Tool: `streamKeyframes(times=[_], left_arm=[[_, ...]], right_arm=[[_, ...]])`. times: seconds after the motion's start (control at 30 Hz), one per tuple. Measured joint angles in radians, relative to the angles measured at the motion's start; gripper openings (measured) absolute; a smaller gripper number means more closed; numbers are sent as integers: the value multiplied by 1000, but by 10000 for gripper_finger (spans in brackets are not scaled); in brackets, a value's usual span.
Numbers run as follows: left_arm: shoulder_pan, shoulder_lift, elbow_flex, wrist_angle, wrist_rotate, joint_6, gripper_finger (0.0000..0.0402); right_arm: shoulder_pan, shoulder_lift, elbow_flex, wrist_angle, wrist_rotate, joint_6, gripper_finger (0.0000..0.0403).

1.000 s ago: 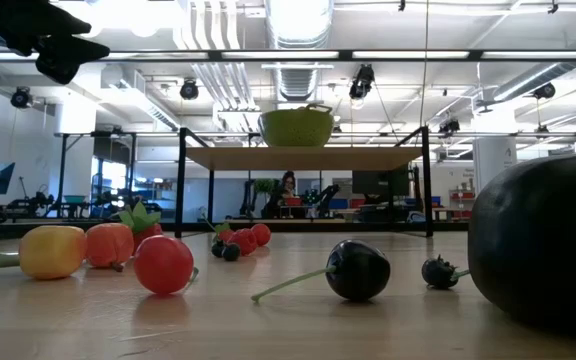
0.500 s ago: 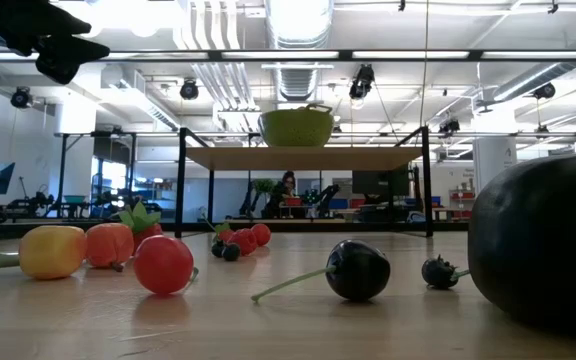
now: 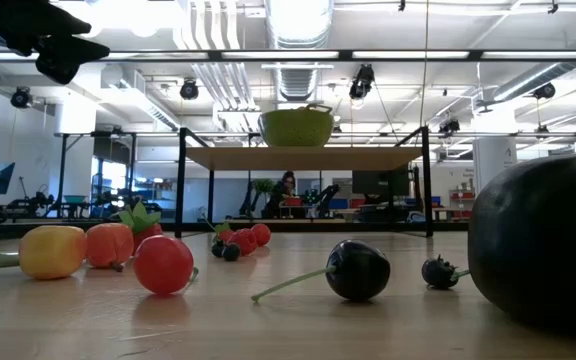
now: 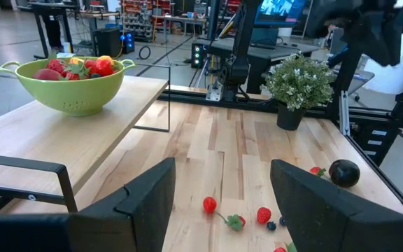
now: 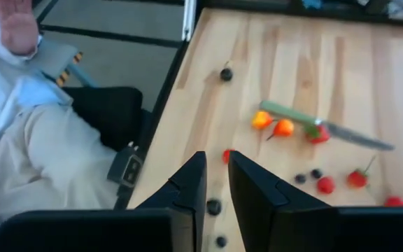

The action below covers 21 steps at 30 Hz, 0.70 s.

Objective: Pick & Place Fruit
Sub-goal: Put the black cherry into the green colander on the shelf

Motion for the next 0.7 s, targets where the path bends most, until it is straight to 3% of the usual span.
streamKeyframes(times=[0.4, 0.7], left_arm=[[0, 0, 0, 0, 0, 0, 241], [0, 0, 0, 0, 0, 0, 241]], right_arm=[[68, 0, -117, 2, 21, 149, 38], [78, 1, -238, 70, 19, 226, 61]])
